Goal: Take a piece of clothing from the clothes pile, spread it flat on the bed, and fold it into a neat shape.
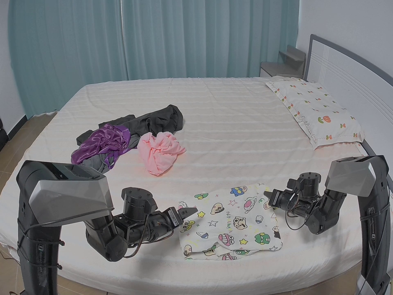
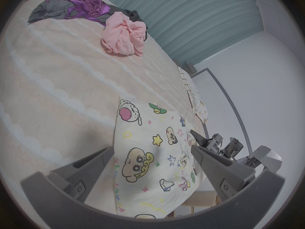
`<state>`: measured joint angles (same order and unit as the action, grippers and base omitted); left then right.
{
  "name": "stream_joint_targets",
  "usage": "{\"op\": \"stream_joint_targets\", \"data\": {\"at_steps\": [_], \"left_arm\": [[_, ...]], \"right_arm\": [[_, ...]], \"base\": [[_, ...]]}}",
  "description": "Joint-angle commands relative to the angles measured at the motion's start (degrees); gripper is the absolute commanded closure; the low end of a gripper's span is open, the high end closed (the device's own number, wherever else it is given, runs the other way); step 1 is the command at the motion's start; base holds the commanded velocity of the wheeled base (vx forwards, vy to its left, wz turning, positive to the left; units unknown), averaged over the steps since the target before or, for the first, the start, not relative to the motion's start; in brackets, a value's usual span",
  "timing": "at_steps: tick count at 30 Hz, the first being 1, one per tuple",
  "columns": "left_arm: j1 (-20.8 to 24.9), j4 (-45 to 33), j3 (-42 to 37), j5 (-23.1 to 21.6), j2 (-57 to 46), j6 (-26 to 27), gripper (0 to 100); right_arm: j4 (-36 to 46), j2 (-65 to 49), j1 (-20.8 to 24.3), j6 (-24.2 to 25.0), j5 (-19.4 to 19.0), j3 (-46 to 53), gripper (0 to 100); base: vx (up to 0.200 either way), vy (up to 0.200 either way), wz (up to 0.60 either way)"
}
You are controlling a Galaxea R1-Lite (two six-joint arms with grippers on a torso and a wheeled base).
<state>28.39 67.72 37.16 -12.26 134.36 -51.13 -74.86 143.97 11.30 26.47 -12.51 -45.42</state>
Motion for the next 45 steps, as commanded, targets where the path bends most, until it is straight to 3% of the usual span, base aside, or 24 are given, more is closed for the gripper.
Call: {"op": "stream_joint_targets", "data": {"at_steps": [1, 11, 12, 18, 20, 23, 29, 45], "left_arm": [[0.0, 0.0, -0.1, 0.0, -0.1, 0.0, 0], [0.1, 0.7, -0.2, 0.0, 0.0, 0.1, 0], [0.1, 0.7, -0.2, 0.0, 0.0, 0.2, 0], [0.3, 1.1, -0.2, 0.8, 0.9, 1.2, 0], [1.1, 1.3, -0.2, 3.2, 3.1, 7.5, 0], [1.8, 1.2, 0.0, 6.0, 4.5, 10.9, 0], [2.6, -0.1, 2.3, 6.8, 5.2, 11.5, 0], [4.3, -16.7, 15.5, 7.1, 6.5, 14.4, 0]], "right_arm": [[0.3, 0.1, -0.1, 0.0, 0.0, -0.4, 100], [2.4, 0.0, -0.7, 0.2, 0.0, -0.8, 100], [2.8, 0.0, -0.7, 0.3, 0.0, -0.8, 0], [2.4, -1.8, -0.7, 0.8, 0.2, 0.9, 0], [2.7, -6.9, -0.4, 0.7, 0.1, 6.8, 0], [3.0, -9.2, 0.2, 0.6, 0.1, 11.3, 0], [2.4, -7.7, 1.2, 0.3, 0.0, 16.0, 0], [0.7, -2.6, 6.6, 0.2, -0.3, 15.2, 0]], "base": [[0.0, 0.0, 0.0], [0.0, 0.0, 0.0], [0.0, 0.0, 0.0], [0.0, 0.0, 0.0], [0.0, 0.0, 0.0], [0.0, 0.0, 0.0], [0.0, 0.0, 0.0], [0.0, 0.0, 0.0]]}}
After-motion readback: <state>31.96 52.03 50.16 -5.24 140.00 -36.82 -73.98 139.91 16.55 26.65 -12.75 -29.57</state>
